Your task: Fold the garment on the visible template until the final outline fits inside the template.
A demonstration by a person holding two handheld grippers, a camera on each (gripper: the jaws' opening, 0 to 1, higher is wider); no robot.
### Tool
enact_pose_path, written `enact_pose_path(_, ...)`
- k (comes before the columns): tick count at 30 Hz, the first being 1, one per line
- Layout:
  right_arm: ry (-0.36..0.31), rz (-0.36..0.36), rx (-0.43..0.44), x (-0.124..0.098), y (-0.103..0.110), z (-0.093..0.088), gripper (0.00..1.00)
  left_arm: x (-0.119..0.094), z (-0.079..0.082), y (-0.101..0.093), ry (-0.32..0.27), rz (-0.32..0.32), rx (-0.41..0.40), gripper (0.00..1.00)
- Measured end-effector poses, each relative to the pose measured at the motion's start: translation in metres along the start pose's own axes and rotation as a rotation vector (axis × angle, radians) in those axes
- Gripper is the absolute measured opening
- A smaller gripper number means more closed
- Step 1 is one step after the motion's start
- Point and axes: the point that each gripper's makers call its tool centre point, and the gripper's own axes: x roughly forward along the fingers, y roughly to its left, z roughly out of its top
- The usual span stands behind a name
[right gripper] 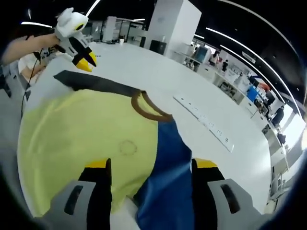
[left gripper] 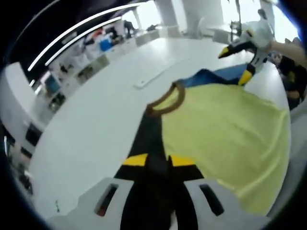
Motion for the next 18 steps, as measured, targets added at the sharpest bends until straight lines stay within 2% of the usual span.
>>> enact_pose_path(6,-0.015,0.003,0.004,-0.016,0.013,0.001,0.69,-0.017,0.007,-0.016,-0.052,0.006,0.000,0.38)
enact_pose_path(11,-0.027,0.003,0.005,-0.031,0.022,0.002,0.69,-0.029,0.010,-0.027,-0.073,0.009,-0.004,0.48)
enact_pose_path(14,-0.040,-0.003,0.006,-0.041,0.027,0.004,0.69,-0.038,0.016,-0.040,-0.123,-0.018,-0.031,0.60)
enact_pose_path(18,-0.056,-0.011,0.002,-0.055,0.035,0.006,0.69,-0.047,0.015,-0.051,-0.132,-0.026,-0.037,0.66)
